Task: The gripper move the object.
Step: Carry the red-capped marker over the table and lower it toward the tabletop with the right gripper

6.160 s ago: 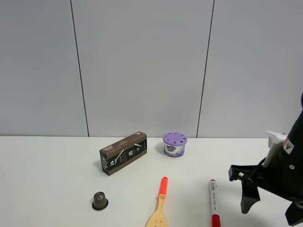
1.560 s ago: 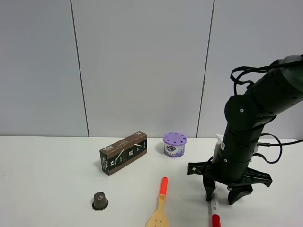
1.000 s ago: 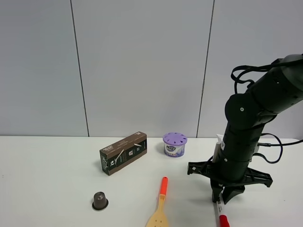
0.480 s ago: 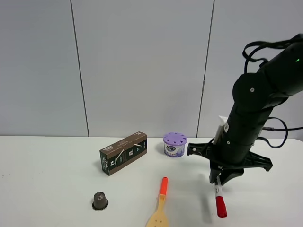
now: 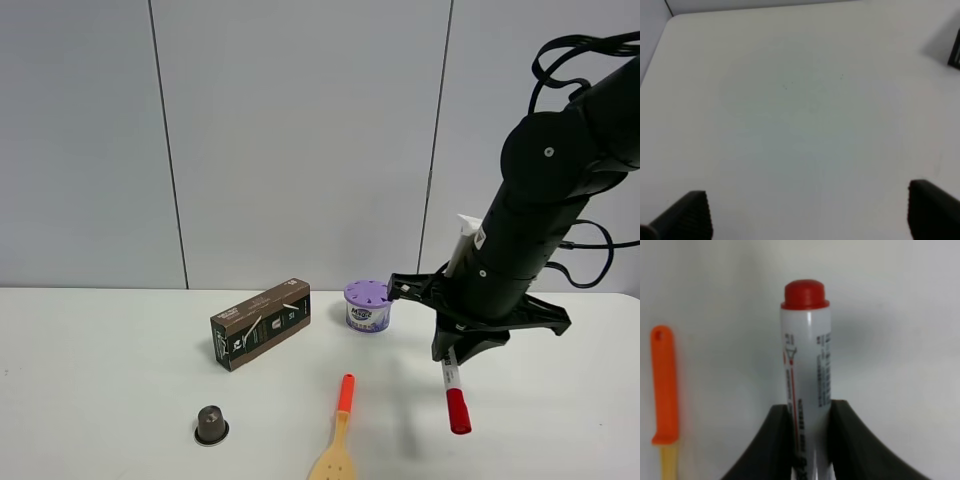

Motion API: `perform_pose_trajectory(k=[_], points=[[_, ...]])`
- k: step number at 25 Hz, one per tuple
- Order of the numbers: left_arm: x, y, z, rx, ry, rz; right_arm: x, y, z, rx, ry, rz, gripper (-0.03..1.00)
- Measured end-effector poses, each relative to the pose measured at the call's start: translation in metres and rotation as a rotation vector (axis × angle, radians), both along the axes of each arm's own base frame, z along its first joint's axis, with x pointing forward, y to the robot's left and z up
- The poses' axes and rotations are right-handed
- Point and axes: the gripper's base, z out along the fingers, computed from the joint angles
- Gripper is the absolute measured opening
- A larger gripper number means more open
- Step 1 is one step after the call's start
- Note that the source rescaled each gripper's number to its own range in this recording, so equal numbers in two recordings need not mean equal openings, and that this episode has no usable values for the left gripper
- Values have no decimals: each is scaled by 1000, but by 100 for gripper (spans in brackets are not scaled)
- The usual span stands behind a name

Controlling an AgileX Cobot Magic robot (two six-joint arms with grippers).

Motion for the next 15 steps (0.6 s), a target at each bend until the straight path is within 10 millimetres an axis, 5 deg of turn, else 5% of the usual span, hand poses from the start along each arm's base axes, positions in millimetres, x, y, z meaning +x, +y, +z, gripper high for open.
perform_pose_trajectory(k=[7,15], points=[[0,0,0,0,0,0,11,34,12,22,-46,86,0],[0,0,0,0,0,0,28,102,11,23,-61,233,0]])
